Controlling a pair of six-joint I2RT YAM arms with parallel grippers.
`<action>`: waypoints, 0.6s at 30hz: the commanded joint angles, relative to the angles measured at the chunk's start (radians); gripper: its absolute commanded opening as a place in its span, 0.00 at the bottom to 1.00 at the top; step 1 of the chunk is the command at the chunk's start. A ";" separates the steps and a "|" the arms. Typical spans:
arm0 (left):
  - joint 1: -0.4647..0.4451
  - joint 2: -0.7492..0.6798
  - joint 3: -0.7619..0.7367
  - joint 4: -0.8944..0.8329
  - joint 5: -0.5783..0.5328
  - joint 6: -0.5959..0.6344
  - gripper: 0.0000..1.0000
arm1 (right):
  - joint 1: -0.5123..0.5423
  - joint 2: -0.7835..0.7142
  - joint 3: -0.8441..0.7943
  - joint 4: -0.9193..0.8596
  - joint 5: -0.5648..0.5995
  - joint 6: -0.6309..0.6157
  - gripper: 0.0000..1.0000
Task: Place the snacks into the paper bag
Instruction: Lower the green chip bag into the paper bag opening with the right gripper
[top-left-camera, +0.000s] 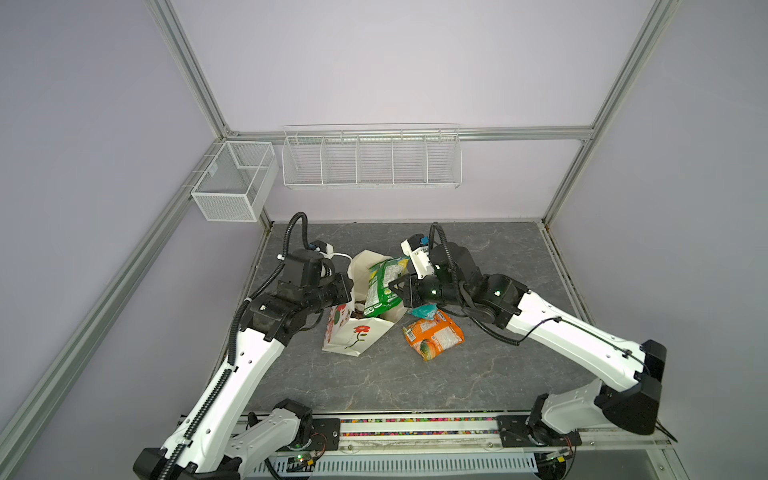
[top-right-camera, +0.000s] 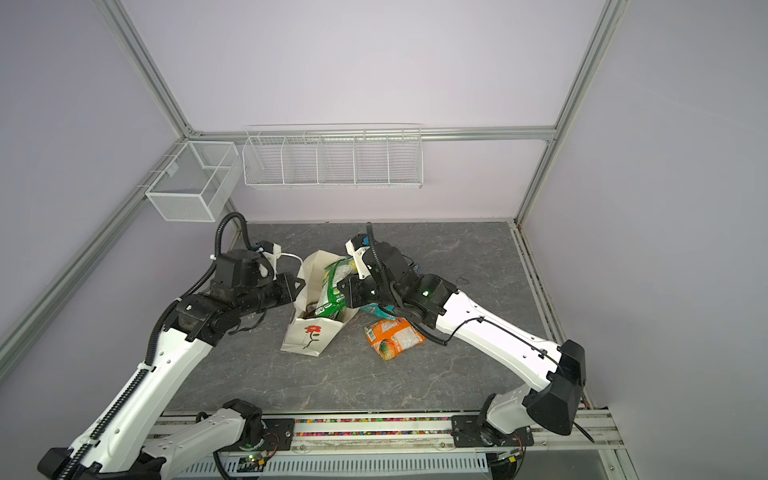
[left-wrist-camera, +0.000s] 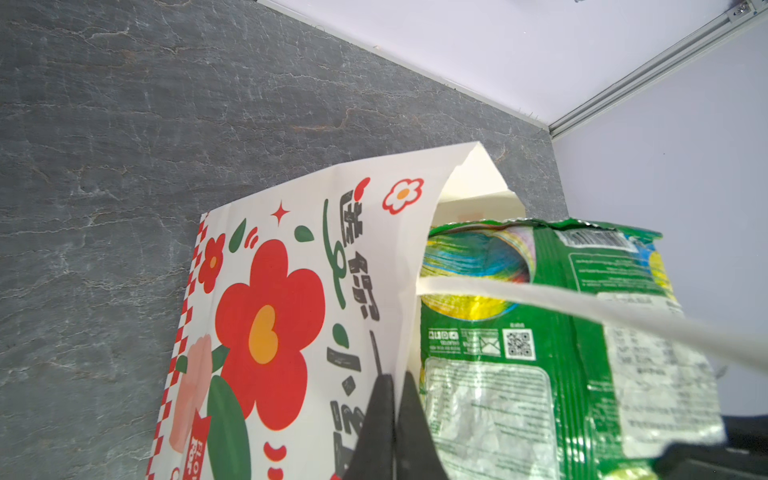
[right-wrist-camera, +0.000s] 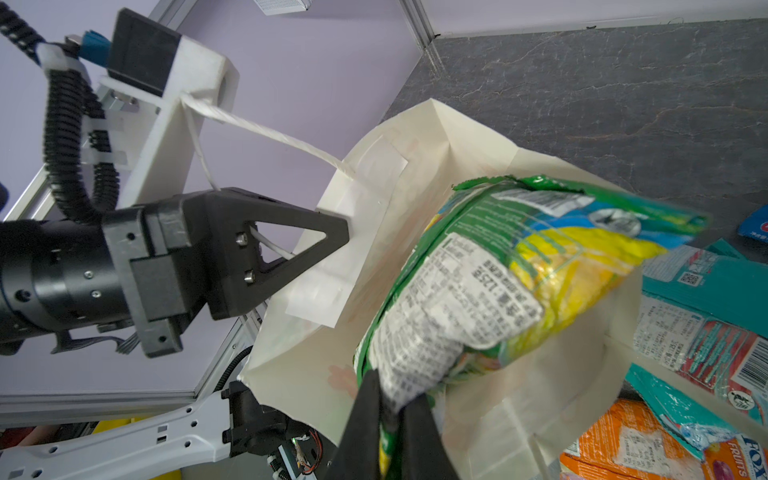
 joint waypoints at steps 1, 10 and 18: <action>-0.005 -0.010 -0.008 0.012 0.018 -0.014 0.00 | 0.010 0.009 0.040 0.059 -0.002 0.013 0.07; -0.006 -0.012 -0.008 0.013 0.018 -0.014 0.00 | 0.018 0.038 0.055 0.063 0.002 0.025 0.07; -0.006 -0.015 -0.011 0.015 0.019 -0.015 0.00 | 0.027 0.063 0.066 0.073 0.007 0.039 0.07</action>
